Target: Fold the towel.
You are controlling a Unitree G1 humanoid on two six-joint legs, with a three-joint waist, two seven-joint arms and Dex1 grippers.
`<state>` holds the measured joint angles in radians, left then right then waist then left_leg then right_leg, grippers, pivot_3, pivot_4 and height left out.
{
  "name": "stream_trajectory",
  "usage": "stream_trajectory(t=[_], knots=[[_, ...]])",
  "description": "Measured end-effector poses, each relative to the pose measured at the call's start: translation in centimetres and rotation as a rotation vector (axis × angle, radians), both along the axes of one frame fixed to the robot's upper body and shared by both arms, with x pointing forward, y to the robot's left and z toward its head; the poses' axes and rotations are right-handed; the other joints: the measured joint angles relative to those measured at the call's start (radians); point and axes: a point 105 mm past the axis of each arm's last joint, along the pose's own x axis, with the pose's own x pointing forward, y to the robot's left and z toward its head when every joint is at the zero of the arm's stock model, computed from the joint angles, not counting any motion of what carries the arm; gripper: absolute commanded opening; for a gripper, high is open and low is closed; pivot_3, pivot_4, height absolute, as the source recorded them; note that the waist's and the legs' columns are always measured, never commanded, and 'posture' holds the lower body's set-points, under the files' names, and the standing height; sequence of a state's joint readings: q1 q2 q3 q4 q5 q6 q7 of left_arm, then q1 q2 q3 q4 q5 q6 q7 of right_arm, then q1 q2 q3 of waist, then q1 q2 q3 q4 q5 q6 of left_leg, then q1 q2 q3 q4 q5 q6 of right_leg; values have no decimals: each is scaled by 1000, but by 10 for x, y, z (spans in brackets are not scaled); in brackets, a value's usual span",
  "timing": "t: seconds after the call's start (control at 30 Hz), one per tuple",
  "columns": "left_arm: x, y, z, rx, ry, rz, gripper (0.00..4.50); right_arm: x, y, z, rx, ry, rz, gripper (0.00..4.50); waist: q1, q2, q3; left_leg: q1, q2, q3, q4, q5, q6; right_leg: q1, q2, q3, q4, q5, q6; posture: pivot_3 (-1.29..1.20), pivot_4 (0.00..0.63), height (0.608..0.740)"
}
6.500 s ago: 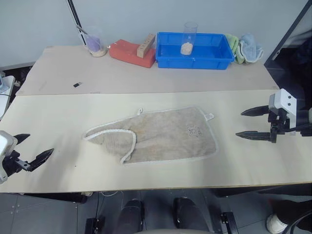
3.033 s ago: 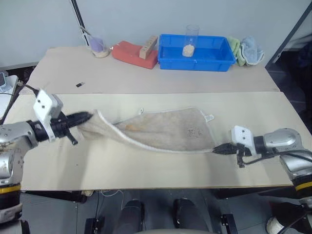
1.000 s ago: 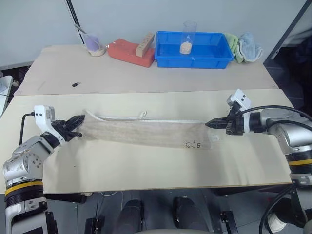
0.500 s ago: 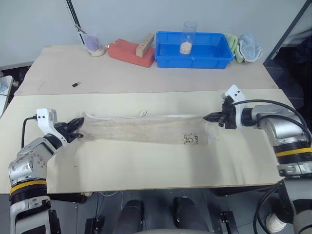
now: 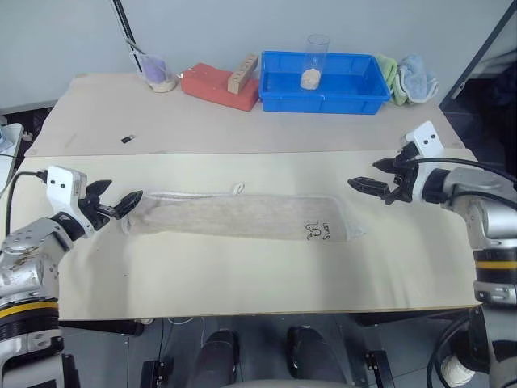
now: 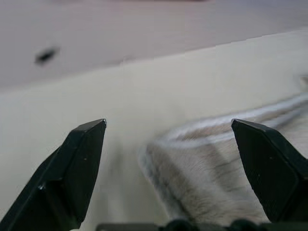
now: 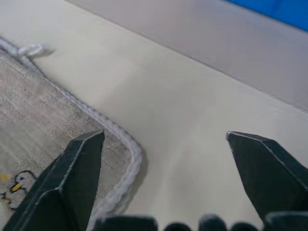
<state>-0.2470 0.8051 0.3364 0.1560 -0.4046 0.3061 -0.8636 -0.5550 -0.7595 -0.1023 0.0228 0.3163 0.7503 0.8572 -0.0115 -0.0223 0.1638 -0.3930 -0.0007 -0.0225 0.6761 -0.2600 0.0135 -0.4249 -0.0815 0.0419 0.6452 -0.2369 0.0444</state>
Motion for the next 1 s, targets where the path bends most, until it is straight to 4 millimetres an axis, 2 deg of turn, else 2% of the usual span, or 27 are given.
stream_trajectory(t=[0.1, 0.2, 0.27, 0.4, 0.53, 0.63, 0.97, 1.0], knots=[[-18, -47, 8, 91, 12, -273, 4500, -14, 9, -22, 17, 25, -12, 4322, 0, 0, 0, 0, 0, 1, 0, 0, 0, 1, -2, 1, -1, 0, 0, 0, 150, 740], [-35, -89, 10, 96, 43, -492, 4500, -21, 18, -48, 53, 66, -54, 4322, -2, 0, 0, 0, 0, 1, 1, 0, 0, 1, -1, 1, 0, 0, 0, 0, 150, 740], [-44, -106, 15, 87, 57, -587, 4500, -22, 22, -61, 60, 92, -73, 4322, -3, 0, 0, 0, 0, 1, 1, 0, 0, 1, 1, 1, 0, 0, 0, 0, 150, 740], [-59, -128, 30, 81, 58, -735, 4500, -15, 26, -72, 69, 101, -122, 4322, -10, 0, 0, 2, 0, 1, 1, 0, 0, 1, 5, 1, 0, 0, 0, 0, 150, 740], [-70, -136, 35, 78, 70, -828, 4500, -11, 26, -80, 83, 128, -154, 4322, -9, 0, 0, 2, 0, 1, 1, 0, 0, 1, 5, 1, 0, 0, 0, 0, 150, 740], [-77, -140, 36, 86, 78, -887, 4500, -10, 30, -80, 95, 144, -150, 3505, -9, 0, 0, 3, 0, 1, 1, 0, 0, 2, 5, 1, 0, 0, 0, 0, 150, 740], [-90, -150, 37, 107, 91, -996, 4500, -12, 48, -83, 52, 145, -96, 119, -9, 0, 0, 3, 0, 1, 1, 0, 1, 3, 6, 1, 0, -1, 0, 0, 150, 740], [-90, -150, 37, 106, 92, -999, 4500, -13, 48, -83, 52, 145, -96, 50, -8, 0, 0, 3, 0, 1, 1, 0, 1, 3, 6, 1, 0, -1, 0, 0, 150, 740]])
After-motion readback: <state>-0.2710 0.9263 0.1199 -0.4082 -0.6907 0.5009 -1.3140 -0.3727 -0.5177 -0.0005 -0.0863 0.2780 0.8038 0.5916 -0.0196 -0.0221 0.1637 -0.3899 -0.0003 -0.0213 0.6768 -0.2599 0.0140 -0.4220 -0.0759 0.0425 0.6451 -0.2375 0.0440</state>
